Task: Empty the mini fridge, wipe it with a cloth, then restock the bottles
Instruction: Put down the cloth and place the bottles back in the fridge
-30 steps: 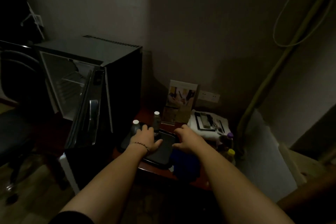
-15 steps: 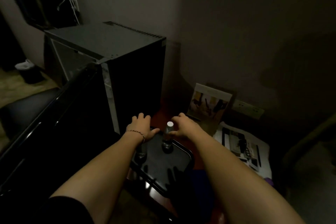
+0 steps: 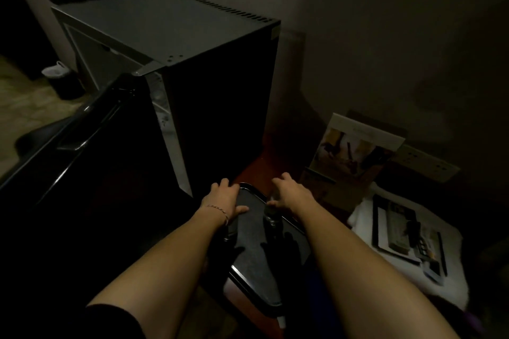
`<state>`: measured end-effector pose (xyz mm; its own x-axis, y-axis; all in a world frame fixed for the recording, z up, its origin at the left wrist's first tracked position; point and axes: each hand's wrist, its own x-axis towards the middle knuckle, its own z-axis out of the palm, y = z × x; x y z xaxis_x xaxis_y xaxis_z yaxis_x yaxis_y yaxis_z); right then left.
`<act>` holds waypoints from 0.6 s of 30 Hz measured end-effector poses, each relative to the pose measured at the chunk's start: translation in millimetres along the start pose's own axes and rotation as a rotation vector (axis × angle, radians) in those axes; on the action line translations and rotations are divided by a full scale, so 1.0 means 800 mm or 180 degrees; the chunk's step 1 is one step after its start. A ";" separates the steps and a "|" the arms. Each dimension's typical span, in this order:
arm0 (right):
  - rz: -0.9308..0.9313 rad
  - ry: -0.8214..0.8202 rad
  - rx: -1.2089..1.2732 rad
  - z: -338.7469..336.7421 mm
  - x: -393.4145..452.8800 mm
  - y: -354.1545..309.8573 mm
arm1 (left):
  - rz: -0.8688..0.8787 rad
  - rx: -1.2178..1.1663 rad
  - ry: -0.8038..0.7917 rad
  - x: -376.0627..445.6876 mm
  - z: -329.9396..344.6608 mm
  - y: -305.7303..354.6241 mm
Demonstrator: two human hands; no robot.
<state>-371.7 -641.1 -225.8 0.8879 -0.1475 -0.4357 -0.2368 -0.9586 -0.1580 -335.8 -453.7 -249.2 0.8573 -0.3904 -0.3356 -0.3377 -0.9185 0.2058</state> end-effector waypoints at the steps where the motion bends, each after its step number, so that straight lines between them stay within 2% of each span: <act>1: 0.0010 -0.0026 0.0021 0.004 0.005 -0.001 | 0.0001 -0.0005 -0.0036 0.003 0.003 -0.001; 7: 0.0101 -0.0156 0.0165 0.020 0.031 -0.009 | 0.0089 -0.0081 0.0016 0.008 0.010 -0.003; 12: 0.0150 0.0264 0.0407 0.039 0.015 -0.006 | 0.0197 -0.0103 0.0041 0.001 0.009 -0.002; 18: 0.0169 0.0356 0.0487 0.030 -0.030 -0.016 | 0.0383 -0.0102 0.0058 -0.022 0.000 0.007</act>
<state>-399.4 -619.6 -235.0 0.9088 -0.2311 -0.3473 -0.3341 -0.9019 -0.2740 -352.7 -451.8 -242.4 0.8183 -0.4963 -0.2899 -0.4263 -0.8624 0.2731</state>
